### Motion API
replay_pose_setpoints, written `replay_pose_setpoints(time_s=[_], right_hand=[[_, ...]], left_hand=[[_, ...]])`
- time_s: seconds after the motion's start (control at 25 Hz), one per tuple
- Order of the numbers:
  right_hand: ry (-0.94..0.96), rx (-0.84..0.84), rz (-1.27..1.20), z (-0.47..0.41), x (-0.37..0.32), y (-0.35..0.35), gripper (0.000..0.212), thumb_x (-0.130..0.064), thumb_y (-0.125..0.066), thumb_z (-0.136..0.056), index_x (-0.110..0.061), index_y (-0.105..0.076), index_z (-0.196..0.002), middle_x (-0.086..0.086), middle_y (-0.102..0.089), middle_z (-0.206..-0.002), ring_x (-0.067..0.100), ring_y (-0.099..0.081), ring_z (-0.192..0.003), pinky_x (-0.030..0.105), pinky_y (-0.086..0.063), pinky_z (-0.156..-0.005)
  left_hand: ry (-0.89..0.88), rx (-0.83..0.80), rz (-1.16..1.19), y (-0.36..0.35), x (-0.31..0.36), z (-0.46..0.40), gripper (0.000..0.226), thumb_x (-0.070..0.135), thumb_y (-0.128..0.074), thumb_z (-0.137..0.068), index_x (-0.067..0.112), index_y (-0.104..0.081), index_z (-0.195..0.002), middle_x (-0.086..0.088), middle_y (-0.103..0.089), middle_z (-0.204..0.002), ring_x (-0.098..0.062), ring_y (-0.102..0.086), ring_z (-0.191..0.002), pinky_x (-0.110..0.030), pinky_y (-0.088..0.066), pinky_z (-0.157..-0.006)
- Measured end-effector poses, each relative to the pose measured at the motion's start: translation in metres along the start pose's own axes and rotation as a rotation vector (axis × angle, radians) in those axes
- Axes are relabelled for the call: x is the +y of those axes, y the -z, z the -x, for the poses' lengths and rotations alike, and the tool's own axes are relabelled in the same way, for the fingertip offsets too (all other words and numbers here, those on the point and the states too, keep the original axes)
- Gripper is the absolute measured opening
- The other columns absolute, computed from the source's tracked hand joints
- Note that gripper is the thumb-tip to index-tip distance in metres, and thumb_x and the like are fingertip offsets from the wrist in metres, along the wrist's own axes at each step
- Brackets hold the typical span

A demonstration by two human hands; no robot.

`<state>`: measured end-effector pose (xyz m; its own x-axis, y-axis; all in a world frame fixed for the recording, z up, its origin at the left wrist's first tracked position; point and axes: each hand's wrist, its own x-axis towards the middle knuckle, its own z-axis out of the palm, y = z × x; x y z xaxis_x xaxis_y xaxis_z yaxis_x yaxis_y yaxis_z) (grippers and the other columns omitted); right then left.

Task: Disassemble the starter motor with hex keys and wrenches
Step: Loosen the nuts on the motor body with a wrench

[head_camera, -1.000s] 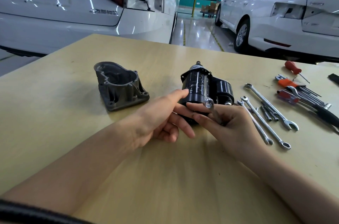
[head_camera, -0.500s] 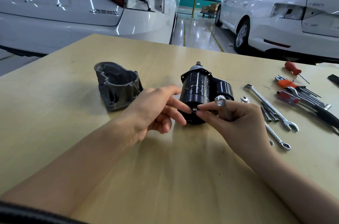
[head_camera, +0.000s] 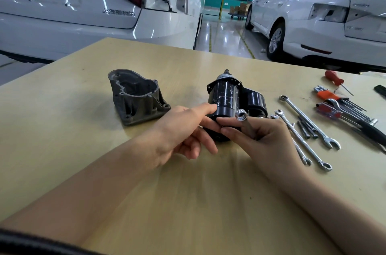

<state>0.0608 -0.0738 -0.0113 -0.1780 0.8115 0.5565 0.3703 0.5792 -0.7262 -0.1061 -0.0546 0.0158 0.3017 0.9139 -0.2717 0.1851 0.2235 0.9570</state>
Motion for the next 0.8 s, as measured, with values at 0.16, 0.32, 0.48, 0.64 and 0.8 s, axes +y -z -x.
replay_pose_setpoints(time_s=[0.16,0.32,0.48,0.64,0.8], right_hand=[[0.033,0.011,0.035,-0.002,0.003,0.001,0.055,-0.002,-0.073,-0.08,-0.052,-0.062,-0.059,-0.028,-0.059,-0.054,-0.001,-0.068,-0.066,0.011,-0.044,-0.056],[0.014,0.061,0.097,0.001,0.003,0.004,0.03,-0.013,-0.078,-0.077,-0.041,-0.07,-0.078,-0.016,-0.04,-0.044,0.002,-0.034,-0.043,0.012,-0.026,-0.046],[-0.005,-0.055,0.057,0.0,0.0,0.007,0.022,-0.033,-0.067,-0.084,-0.053,-0.071,-0.091,-0.012,-0.074,-0.076,0.029,-0.069,-0.069,0.041,-0.055,-0.064],[0.005,-0.112,0.113,-0.001,0.005,0.011,0.037,-0.018,-0.07,-0.085,-0.054,-0.069,-0.094,-0.001,-0.074,-0.075,0.021,-0.063,-0.059,0.035,-0.05,-0.058],[0.184,-0.106,0.22,-0.003,0.006,0.014,0.035,0.0,-0.069,-0.08,-0.024,-0.07,-0.105,-0.028,-0.057,-0.059,-0.003,-0.044,-0.048,0.005,-0.029,-0.052]], left_hand=[[-0.123,0.041,-0.114,-0.005,-0.003,0.0,0.055,0.052,-0.04,-0.097,0.008,-0.071,-0.086,-0.01,-0.066,-0.053,-0.015,-0.043,-0.028,-0.015,-0.034,-0.036],[-0.142,0.035,-0.125,-0.004,-0.004,-0.001,0.063,0.056,-0.035,-0.098,0.006,-0.073,-0.089,-0.011,-0.067,-0.054,-0.015,-0.044,-0.03,-0.015,-0.035,-0.037],[-0.158,0.013,-0.151,-0.007,-0.007,-0.003,0.067,0.055,-0.029,-0.099,0.007,-0.074,-0.087,-0.012,-0.068,-0.056,-0.016,-0.045,-0.031,-0.015,-0.035,-0.037],[-0.154,0.031,-0.152,-0.009,-0.01,-0.005,0.071,0.057,-0.025,-0.099,0.011,-0.074,-0.074,-0.012,-0.068,-0.057,-0.017,-0.045,-0.032,-0.014,-0.034,-0.037],[-0.162,0.034,-0.155,-0.007,-0.009,-0.006,0.072,0.058,-0.025,-0.099,0.012,-0.076,-0.077,-0.011,-0.067,-0.055,-0.017,-0.046,-0.033,-0.015,-0.036,-0.038]])
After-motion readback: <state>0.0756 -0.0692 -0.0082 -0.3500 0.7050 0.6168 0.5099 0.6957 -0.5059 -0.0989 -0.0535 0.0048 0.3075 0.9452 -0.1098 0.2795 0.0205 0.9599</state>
